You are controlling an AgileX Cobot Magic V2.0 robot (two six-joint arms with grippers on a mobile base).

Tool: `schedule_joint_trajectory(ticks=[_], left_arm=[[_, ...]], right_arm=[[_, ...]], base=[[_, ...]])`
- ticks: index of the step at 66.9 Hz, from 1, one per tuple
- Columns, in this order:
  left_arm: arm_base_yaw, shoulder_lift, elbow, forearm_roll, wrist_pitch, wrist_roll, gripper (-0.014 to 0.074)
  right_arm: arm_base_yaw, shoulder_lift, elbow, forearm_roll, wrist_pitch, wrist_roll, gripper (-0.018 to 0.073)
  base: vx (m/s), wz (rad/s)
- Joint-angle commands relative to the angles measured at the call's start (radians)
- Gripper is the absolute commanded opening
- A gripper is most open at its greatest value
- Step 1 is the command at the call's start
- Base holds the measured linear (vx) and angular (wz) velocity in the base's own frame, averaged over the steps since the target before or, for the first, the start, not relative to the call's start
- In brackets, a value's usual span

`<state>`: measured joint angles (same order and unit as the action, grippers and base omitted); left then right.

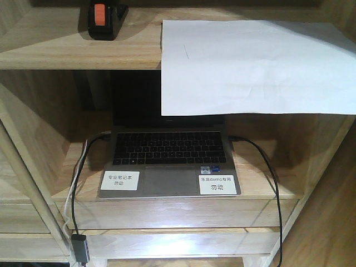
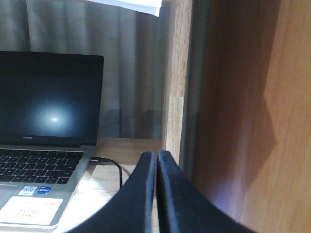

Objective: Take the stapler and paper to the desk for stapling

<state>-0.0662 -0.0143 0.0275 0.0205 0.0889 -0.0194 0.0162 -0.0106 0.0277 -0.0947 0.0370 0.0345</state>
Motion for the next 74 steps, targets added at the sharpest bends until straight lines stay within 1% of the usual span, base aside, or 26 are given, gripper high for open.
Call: schedule_joint_trajectory(ticks=[1,74], left_arm=[[-0.003,-0.013,0.028,-0.010,-0.072,-0.003,-0.0006],[-0.003,-0.013,0.028,-0.010,-0.073,-0.003,-0.0006]], right_arm=[[-0.003,-0.016,0.004,-0.005,-0.079,-0.003,-0.0009],[-0.003,-0.015,0.004,-0.005,-0.075,-0.003,-0.0009]], base=[[0.00,0.00],[0.00,0.00]])
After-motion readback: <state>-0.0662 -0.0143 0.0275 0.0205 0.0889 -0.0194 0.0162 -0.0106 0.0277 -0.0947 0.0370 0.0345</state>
